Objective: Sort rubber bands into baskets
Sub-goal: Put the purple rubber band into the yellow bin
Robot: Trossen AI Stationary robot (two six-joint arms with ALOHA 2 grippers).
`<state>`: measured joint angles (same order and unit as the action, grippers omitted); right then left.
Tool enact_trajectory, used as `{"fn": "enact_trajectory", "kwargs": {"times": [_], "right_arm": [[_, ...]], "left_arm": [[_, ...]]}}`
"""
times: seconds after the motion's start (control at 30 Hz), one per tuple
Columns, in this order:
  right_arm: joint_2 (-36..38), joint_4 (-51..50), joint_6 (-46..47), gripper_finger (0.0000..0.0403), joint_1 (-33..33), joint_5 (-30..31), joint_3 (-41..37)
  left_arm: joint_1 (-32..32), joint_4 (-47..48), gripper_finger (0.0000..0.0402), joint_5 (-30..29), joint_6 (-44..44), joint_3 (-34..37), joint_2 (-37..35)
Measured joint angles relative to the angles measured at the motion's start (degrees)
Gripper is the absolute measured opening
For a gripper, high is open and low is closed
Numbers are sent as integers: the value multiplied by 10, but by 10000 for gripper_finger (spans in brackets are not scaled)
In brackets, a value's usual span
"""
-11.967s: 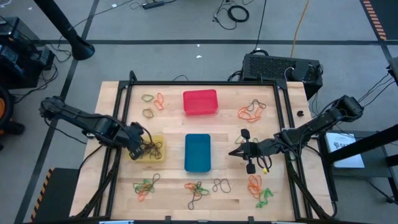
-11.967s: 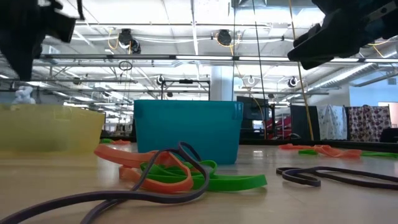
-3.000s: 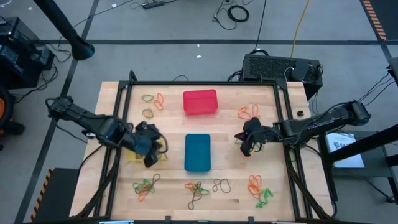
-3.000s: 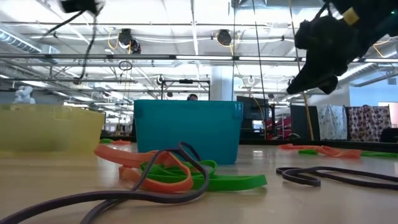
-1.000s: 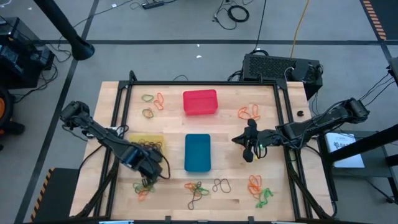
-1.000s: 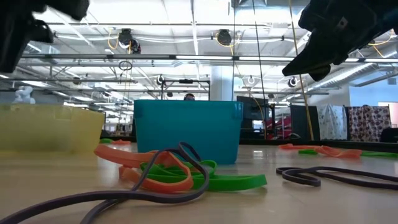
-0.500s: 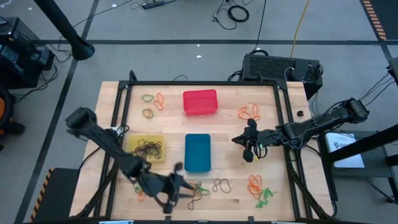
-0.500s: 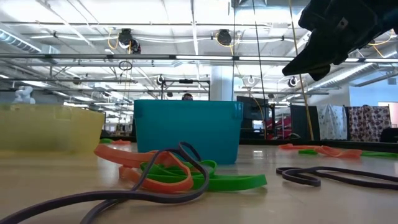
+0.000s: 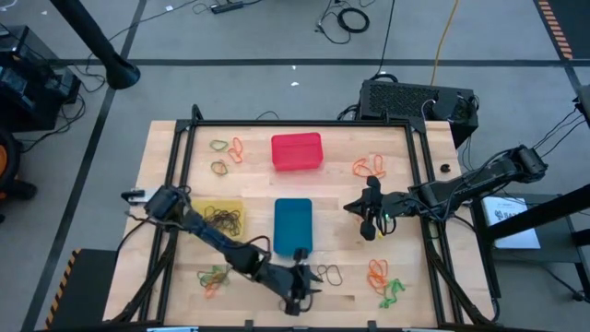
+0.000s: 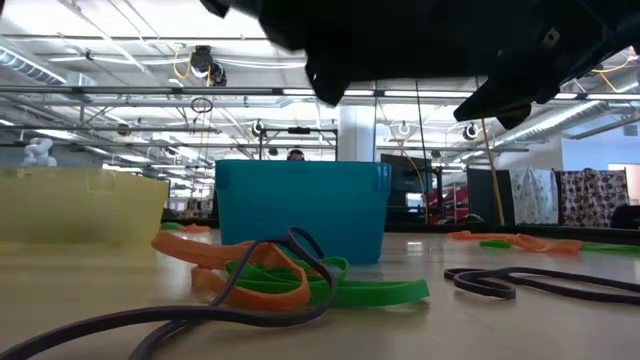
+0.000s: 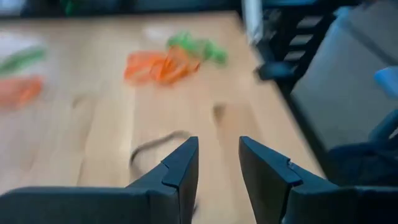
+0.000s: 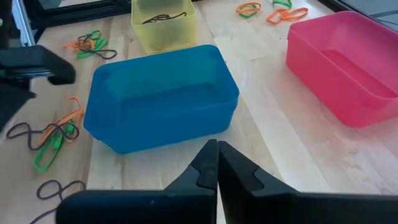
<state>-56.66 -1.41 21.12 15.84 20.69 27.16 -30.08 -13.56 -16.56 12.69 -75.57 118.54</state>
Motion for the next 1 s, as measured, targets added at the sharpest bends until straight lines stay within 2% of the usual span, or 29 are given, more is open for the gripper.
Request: {"fn": "enact_trajectory", "kwargs": {"times": [0.13, 0.37, 0.5, 0.63, 0.73, 1.0], "right_arm": [[0, 0, 0, 0, 0, 0, 0], [0, 0, -1, 0, 0, 0, 0], [0, 2, -8, 0, 0, 0, 0], [0, 3, -9, 0, 0, 0, 0], [0, 3, -9, 0, 0, 0, 0], [0, 3, -9, 0, 0, 0, 0]], "left_arm": [[20, 63, 123, -25, 51, -28, -1], [42, 23, 123, -22, 51, -34, 57], [42, 29, 123, -18, 44, -74, 113], [42, 99, 123, -15, 47, -123, 139], [42, 147, 123, -18, 50, -143, 142], [42, 173, 123, -24, 32, -158, 140]]}}
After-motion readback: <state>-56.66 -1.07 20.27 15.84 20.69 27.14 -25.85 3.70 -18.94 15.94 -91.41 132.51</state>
